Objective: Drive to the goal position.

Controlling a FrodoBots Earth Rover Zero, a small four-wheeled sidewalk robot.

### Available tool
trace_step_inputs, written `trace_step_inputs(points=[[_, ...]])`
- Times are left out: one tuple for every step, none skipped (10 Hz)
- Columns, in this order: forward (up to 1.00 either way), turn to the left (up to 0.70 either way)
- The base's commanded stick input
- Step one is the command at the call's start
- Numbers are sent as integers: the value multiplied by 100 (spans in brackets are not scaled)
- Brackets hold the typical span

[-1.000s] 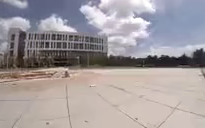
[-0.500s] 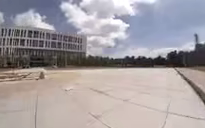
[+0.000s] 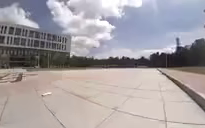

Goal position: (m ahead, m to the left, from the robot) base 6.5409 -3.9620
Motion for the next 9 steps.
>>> trace_step_inputs(points=[[70, -35], [70, -35], [70, -35], [70, -35], [70, -35], [70, -35], [70, -33], [70, -23], [70, 0]])
